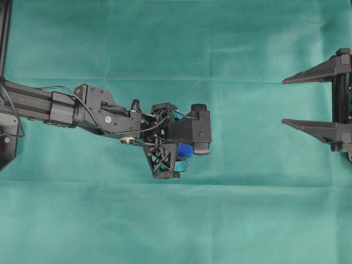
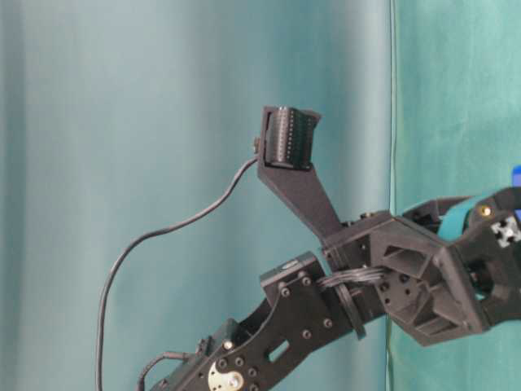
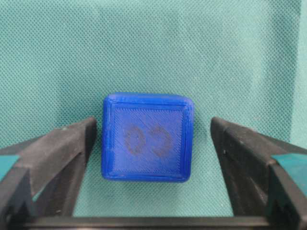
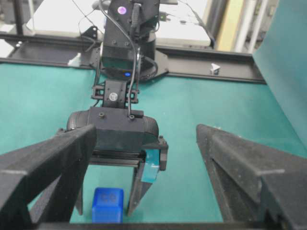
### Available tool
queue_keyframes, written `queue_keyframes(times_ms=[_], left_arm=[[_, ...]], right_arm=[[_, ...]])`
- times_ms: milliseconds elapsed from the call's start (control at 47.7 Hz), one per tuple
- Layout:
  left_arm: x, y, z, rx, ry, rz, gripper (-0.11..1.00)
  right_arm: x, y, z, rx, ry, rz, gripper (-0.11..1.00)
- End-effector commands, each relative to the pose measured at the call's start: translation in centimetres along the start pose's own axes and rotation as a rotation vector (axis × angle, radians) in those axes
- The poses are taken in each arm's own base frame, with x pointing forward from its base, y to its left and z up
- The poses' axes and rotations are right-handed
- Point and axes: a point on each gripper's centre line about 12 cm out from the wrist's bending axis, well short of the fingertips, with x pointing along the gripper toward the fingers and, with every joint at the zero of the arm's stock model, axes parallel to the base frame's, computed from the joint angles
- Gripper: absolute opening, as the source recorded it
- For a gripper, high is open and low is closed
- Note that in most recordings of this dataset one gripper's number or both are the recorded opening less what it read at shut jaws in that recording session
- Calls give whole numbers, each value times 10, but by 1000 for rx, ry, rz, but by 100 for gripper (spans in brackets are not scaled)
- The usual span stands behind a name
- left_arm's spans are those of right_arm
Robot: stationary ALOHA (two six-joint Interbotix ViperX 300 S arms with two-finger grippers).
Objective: Handover the blue block to the right arm after grasping it with the left arm, then place it in the designated position.
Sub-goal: 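Close the left gripper on the blue cube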
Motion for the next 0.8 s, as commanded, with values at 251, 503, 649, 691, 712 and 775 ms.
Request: queue_keyframes(times_ms=[251,503,649,691,712,775], left_arm=[[-9,0,8,4,-29,-1,46],[-9,0,9,4,-31,-1,46],[-9,-1,10,4,-34,-1,46],[-10,-1,10,4,-32,-1,46],[-10,-1,10,4,-34,-1,46],[-12,-1,10,4,-35,-1,46]], right_arm=[[3,0,9,-3,-23,-2,94],[3,0,9,-3,-22,0,94],[3,0,9,-3,-22,-2,94],[3,0,9,-3,-22,-2,94],[3,0,9,-3,-22,-2,94],[3,0,9,-3,-22,-2,94]])
